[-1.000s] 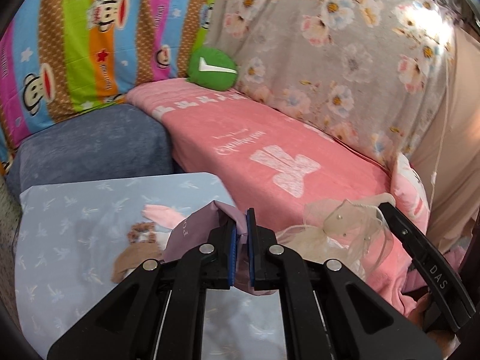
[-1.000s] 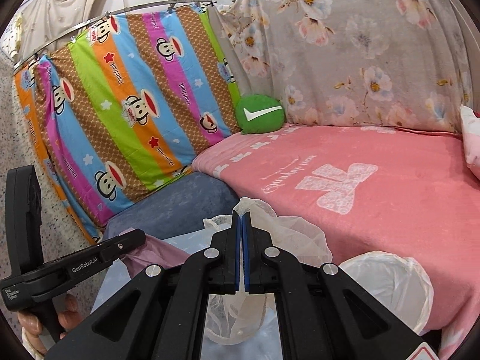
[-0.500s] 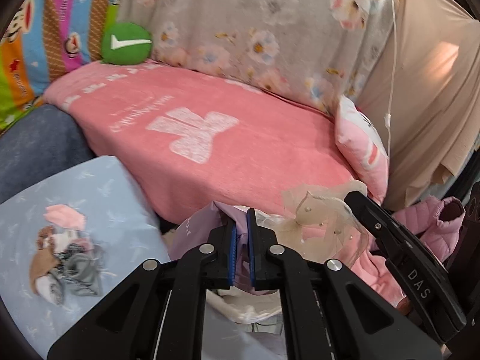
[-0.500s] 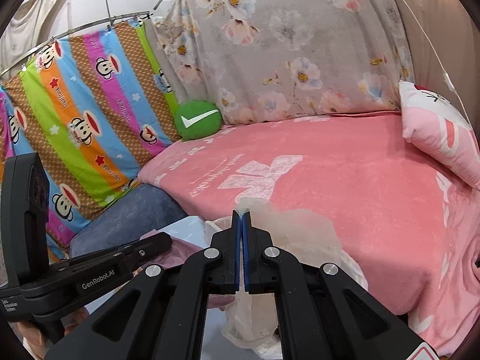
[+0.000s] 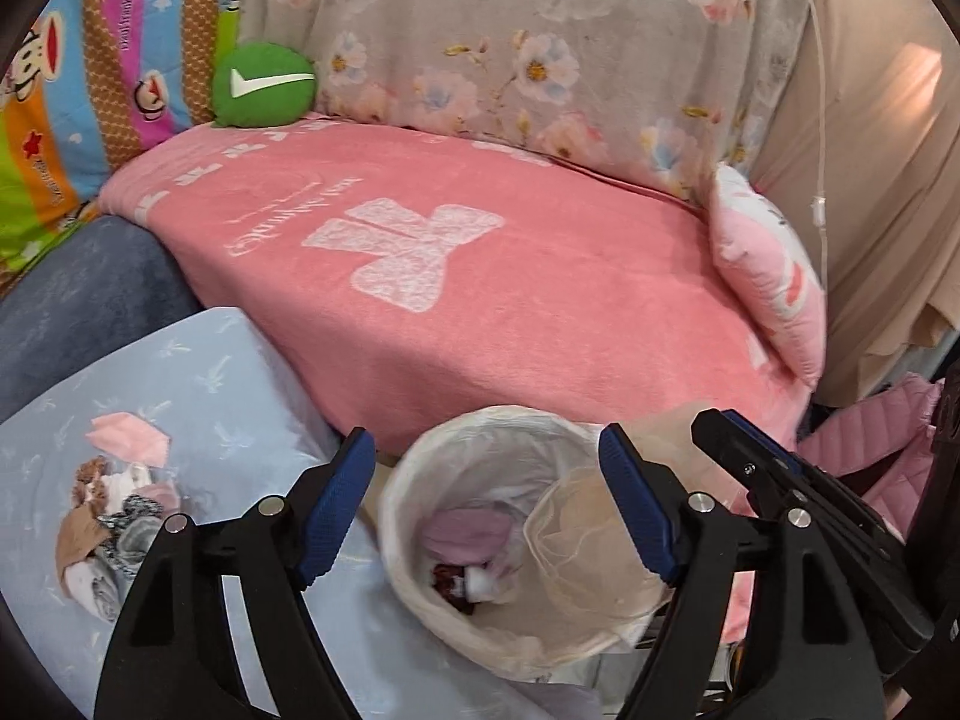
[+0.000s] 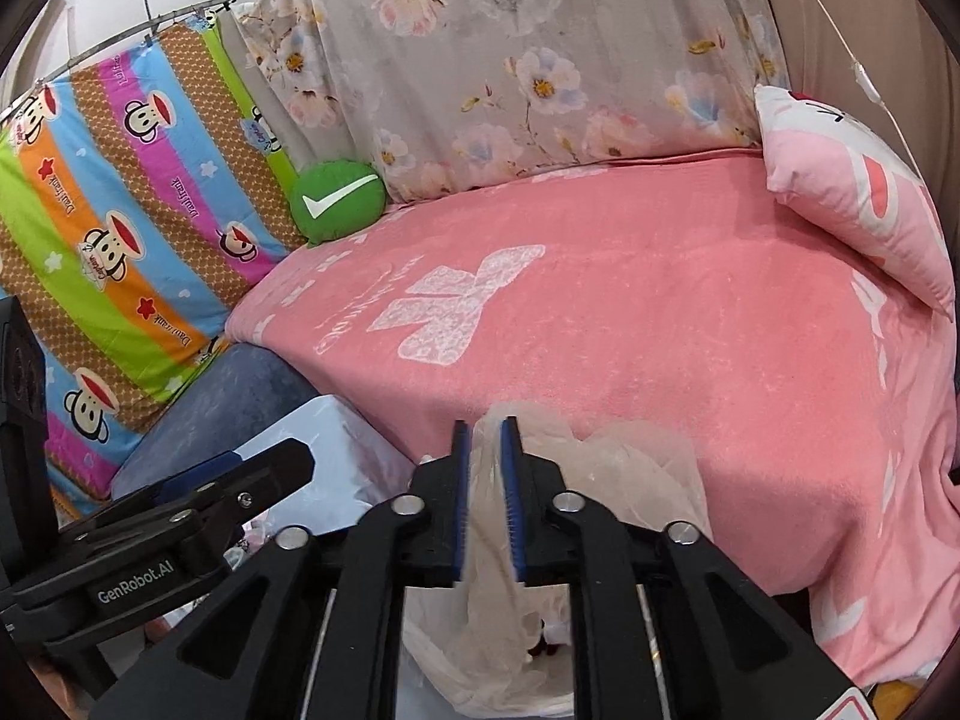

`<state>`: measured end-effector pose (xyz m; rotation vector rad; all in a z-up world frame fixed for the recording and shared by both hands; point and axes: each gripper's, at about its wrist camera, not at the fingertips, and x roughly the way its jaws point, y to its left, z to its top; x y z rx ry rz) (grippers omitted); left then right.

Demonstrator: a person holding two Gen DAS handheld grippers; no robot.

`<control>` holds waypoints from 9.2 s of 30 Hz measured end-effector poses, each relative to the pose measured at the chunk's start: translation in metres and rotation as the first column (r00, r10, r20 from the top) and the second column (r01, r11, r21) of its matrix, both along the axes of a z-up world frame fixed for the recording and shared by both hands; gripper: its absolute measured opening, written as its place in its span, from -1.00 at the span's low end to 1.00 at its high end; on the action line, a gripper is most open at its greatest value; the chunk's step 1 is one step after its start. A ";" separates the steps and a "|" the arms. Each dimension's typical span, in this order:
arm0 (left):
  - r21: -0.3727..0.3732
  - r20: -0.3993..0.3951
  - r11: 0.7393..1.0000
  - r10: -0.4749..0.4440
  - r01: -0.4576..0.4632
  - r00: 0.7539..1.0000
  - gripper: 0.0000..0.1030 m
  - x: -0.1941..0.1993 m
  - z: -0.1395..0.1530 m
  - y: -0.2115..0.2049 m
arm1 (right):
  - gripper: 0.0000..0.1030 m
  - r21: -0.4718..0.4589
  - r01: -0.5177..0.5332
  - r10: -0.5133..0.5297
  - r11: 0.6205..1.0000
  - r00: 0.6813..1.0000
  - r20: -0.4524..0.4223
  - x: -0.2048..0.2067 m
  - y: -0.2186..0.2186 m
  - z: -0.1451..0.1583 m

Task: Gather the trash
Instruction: 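Carry both items over the white bin and open both tools to drop them, then move both open tools back over the remaining cloth items on the table, then grasp the white sock with the left tool while the right tool grasps the brown stocking, then carry the sock and stocking in both tools over the white trash bin, then open both tools to drop the sock and stocking into the bin, then move both open tools back over the cloth pile on the table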

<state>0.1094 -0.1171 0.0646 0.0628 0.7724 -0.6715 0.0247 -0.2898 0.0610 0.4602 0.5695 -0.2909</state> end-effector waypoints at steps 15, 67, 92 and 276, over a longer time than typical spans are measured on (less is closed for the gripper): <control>0.028 -0.010 0.997 0.068 -0.068 0.998 0.42 0.006 -0.012 0.020 | -0.20 0.001 -0.051 0.051 0.999 0.997 -0.063 0.005 0.030 -0.017; -0.007 -0.108 0.931 0.362 -0.365 0.926 0.47 0.018 -0.043 0.175 | -0.10 -0.032 -0.314 0.308 0.949 0.944 -0.120 0.044 0.171 -0.017; 0.115 -0.248 0.836 0.548 -0.537 0.799 0.47 0.039 -0.124 0.282 | -0.10 0.010 -0.452 0.442 0.892 0.867 -0.230 0.100 0.270 -0.075; -0.013 -0.058 0.970 0.242 -0.243 0.969 0.52 -0.001 -0.024 0.122 | -0.16 -0.064 -0.218 0.211 0.974 0.973 -0.097 0.011 0.127 -0.004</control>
